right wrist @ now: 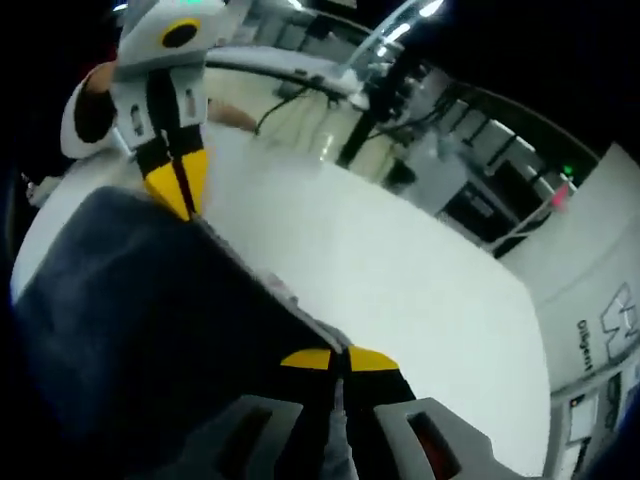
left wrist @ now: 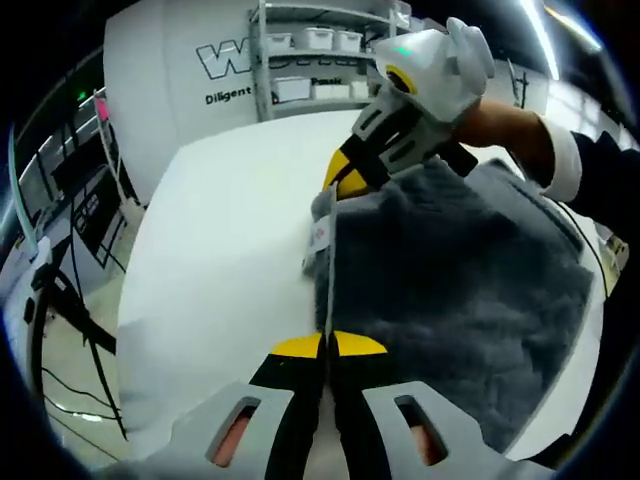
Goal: Open the folded towel by lifting each exposed corner and separating the folded layers until the towel lies flat within the target outline without major curled edges
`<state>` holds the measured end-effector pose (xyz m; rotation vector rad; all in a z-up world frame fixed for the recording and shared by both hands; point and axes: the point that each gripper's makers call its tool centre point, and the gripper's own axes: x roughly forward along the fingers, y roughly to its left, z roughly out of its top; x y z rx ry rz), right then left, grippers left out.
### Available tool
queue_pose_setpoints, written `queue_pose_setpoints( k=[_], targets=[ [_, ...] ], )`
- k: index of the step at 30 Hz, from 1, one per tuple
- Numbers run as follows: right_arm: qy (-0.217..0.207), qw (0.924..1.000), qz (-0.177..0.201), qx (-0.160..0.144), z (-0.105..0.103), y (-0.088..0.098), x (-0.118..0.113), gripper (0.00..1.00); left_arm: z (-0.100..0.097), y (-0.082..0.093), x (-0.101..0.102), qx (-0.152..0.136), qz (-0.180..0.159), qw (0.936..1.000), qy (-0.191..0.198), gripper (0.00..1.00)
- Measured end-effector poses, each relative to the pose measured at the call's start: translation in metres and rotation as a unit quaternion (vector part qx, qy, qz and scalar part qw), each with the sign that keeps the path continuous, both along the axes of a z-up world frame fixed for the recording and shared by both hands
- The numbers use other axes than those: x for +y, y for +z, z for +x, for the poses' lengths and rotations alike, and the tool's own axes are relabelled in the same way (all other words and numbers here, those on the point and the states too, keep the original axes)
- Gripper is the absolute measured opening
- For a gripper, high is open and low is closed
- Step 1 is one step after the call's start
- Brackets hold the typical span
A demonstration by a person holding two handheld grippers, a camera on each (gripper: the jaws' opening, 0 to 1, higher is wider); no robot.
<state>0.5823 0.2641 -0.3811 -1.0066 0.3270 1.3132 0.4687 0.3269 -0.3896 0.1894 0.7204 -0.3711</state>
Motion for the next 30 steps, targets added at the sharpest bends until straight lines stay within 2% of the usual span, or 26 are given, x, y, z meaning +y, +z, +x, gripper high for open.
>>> queue_pose_setpoints(
  k=[3,8,13,22,30],
  targets=[
    [0.004,1.0,-0.003,-0.003,0.002,-0.004,0.013,0.0,0.004,-0.002,0.014,0.003,0.02,0.9996,0.02,0.02],
    [0.002,0.9998,0.01,0.017,0.003,-0.004,0.029,0.0,0.005,-0.001,0.029,-0.003,0.03,0.9985,0.045,0.02],
    [0.003,0.9996,0.01,0.026,0.003,-0.01,0.04,0.0,0.005,-0.003,0.039,-0.002,0.034,0.9977,0.059,0.02],
    [0.001,0.9979,0.049,0.042,0.006,-0.009,0.065,0.0,0.001,-0.001,0.054,-0.012,0.049,0.9957,0.078,0.02],
    [-0.008,0.9967,0.057,0.058,0.005,-0.011,0.08,0.0,-0.001,-0.001,0.066,-0.016,0.061,0.9934,0.096,0.02]
  ],
)
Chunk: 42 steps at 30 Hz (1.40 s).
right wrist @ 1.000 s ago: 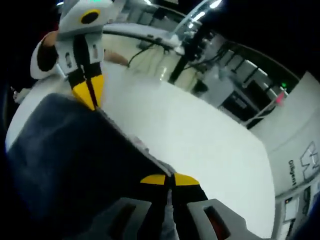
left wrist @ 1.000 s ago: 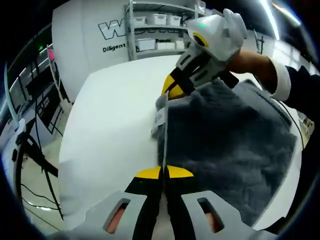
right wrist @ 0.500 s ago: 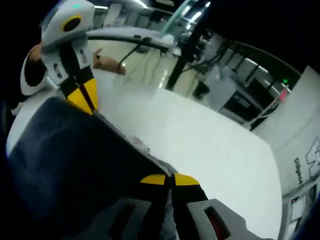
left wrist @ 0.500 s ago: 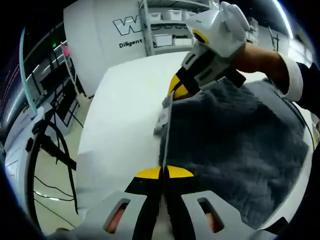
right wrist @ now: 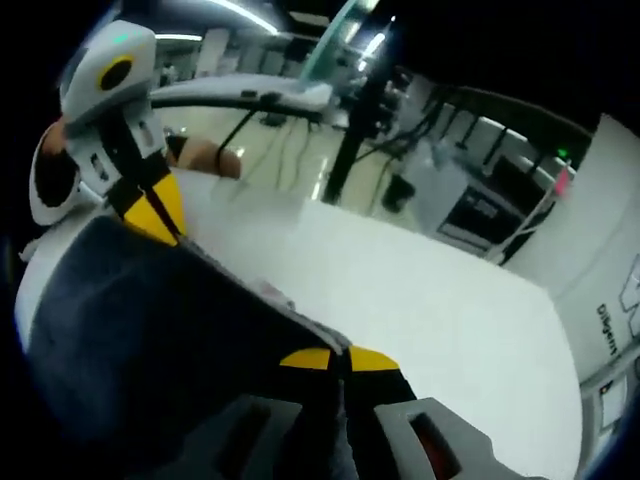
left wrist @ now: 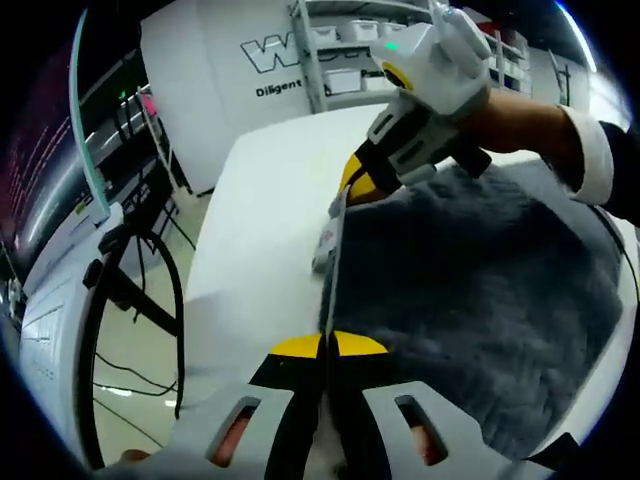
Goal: Open the folded towel by lifting each exposed corner and separating the folded layers until the towel lies flat within the target outline without major curled edges
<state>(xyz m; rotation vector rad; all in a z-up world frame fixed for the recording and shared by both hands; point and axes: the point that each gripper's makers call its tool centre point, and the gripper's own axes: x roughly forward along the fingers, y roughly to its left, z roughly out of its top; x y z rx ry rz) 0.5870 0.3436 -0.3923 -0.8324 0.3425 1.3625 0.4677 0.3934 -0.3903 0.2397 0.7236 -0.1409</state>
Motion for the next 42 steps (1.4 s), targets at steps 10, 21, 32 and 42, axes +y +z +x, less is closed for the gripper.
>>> queue_pose_setpoints(
  k=[10,21,32,42],
  targets=[
    [0.008,1.0,-0.002,0.001,-0.003,-0.007,0.023,0.0,-0.008,0.0,0.02,0.005,0.006,0.9998,0.02,0.02],
    [0.009,0.9999,0.009,0.007,-0.008,-0.007,0.042,0.0,-0.01,-0.005,0.034,0.01,0.018,0.9993,0.031,0.02],
    [0.008,0.9998,0.017,0.003,-0.004,-0.004,0.06,0.0,-0.01,-0.01,0.041,0.014,0.034,0.9986,0.037,0.02],
    [0.011,0.9998,0.012,0.01,-0.002,-0.018,0.067,0.0,-0.01,-0.014,0.045,0.014,0.043,0.9984,0.033,0.02]
  ],
)
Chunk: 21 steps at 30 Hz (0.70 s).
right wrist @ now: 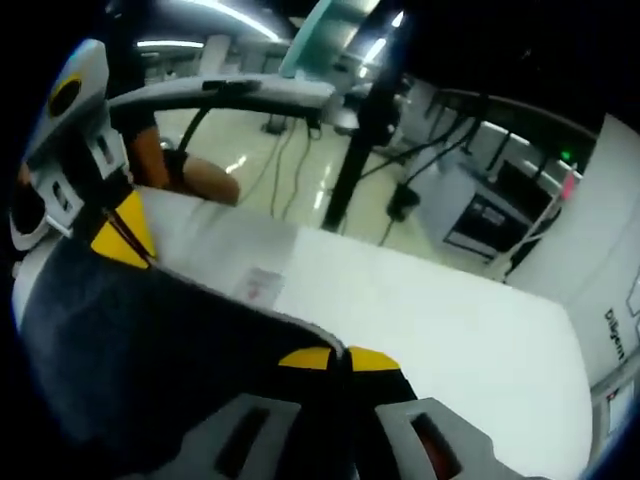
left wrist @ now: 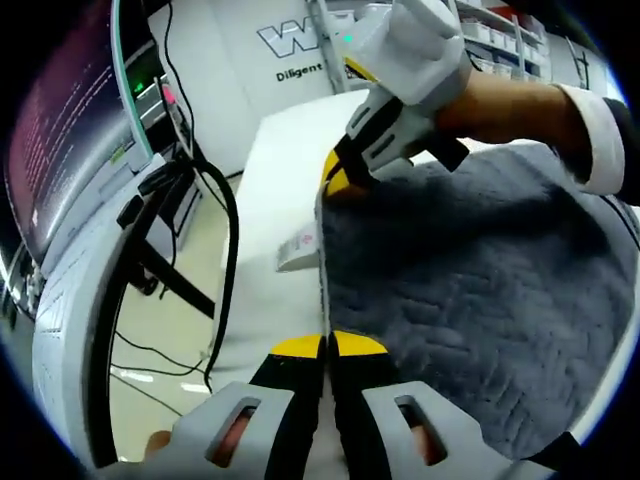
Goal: Open the folded towel by lifting each exposed corner and separating the folded layers until the towel lies flat within the target outline without major curled edges
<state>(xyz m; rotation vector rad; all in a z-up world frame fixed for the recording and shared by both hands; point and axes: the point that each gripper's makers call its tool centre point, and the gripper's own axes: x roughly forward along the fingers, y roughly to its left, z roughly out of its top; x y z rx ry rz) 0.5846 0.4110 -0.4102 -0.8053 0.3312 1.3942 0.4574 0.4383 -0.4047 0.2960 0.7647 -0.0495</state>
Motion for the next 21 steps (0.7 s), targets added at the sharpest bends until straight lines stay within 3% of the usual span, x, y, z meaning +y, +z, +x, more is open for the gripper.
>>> queue_pose_setpoints(
  k=[4,8,16,18,20,21],
  targets=[
    [-0.016,0.9998,0.006,0.006,0.007,-0.001,0.001,0.06,-0.001,-0.001,0.001,0.002,-0.009,1.0,0.002,0.03],
    [-0.015,0.9997,0.017,-0.002,0.011,0.004,0.0,0.09,-0.01,0.0,0.001,0.004,0.038,0.9991,-0.017,0.1],
    [0.015,0.9964,0.082,0.016,0.0,0.031,0.002,0.16,-0.019,0.017,-0.022,-0.044,-0.029,0.9982,-0.029,0.14],
    [0.024,0.9955,0.091,0.015,-0.002,0.037,0.004,0.11,-0.021,0.022,-0.026,-0.052,-0.054,0.9968,-0.027,0.13],
    [0.032,0.9953,0.091,0.008,-0.003,0.037,0.005,0.0,-0.03,0.024,-0.034,-0.059,-0.076,0.995,-0.027,0.1],
    [0.036,0.9957,0.085,0.007,-0.004,0.035,0.006,0.0,-0.033,0.025,-0.033,-0.06,-0.083,0.9945,-0.024,0.09]
  ],
)
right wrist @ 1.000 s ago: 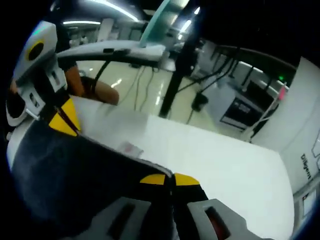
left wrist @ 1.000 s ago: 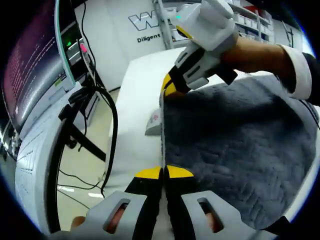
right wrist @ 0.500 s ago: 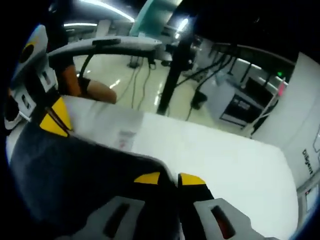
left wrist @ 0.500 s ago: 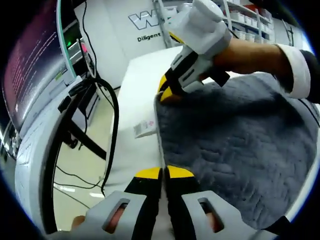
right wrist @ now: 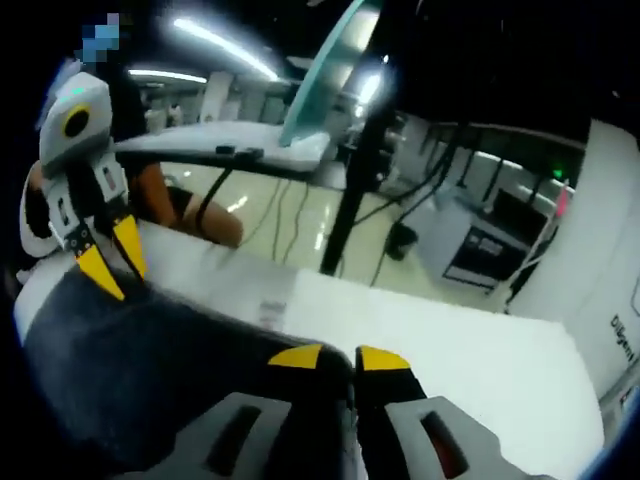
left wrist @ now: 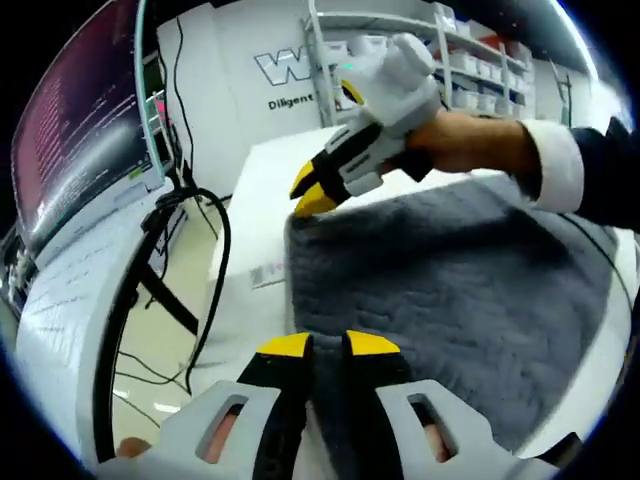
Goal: Open the folded towel by lifting each exposed corner and separating the folded layers until the towel lies flat within the target outline without major curled edges
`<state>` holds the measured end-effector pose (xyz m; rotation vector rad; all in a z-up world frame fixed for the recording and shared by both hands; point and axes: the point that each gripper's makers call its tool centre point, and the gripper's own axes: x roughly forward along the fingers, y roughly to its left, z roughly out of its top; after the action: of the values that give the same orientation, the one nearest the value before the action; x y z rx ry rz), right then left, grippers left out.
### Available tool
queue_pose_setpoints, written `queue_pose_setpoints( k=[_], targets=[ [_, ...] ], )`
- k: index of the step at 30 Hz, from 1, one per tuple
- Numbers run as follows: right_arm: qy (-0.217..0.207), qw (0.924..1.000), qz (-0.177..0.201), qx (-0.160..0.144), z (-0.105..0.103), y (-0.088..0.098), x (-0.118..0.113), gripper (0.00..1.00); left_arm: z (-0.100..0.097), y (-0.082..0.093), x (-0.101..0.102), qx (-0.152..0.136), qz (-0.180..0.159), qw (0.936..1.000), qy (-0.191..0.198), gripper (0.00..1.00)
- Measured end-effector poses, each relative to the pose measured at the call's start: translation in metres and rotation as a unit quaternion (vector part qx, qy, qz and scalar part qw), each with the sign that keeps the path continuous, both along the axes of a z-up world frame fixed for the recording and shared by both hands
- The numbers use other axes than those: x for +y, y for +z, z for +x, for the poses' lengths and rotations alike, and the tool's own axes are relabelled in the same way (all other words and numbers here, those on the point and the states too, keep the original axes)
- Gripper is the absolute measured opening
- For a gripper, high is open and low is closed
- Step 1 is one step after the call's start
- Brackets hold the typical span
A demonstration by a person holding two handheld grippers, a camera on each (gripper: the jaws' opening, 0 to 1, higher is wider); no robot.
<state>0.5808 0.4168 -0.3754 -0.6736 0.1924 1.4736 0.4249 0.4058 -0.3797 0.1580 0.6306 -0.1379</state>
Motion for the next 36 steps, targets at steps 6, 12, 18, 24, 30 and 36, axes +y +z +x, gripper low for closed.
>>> queue_pose_setpoints(
  k=[6,12,18,24,30,36],
  targets=[
    [-0.007,0.9996,-0.024,-0.016,0.008,-0.024,0.005,0.0,-0.03,-0.006,0.004,0.004,-0.023,0.999,0.038,0.01],
    [-0.027,0.9995,-0.015,-0.007,0.016,-0.034,0.011,0.0,-0.068,-0.029,0.015,0.04,0.023,0.9951,0.087,0.01],
    [-0.058,0.9974,0.016,0.039,0.015,-0.04,0.012,0.0,-0.087,-0.037,0.015,0.059,0.031,0.9927,0.101,0.01],
    [-0.079,0.9892,0.042,0.116,0.015,-0.038,0.01,0.0,-0.095,-0.036,0.015,0.067,0.038,0.9906,0.113,0.01],
    [-0.068,0.9948,-0.009,0.076,0.007,-0.032,0.005,0.0,-0.095,-0.029,0.007,0.037,0.016,0.9936,0.105,0.01],
    [-0.036,0.9973,0.053,0.034,-0.004,0.011,-0.004,0.03,-0.085,0.017,-0.024,-0.084,-0.107,0.9883,0.07,0.02]
  ],
)
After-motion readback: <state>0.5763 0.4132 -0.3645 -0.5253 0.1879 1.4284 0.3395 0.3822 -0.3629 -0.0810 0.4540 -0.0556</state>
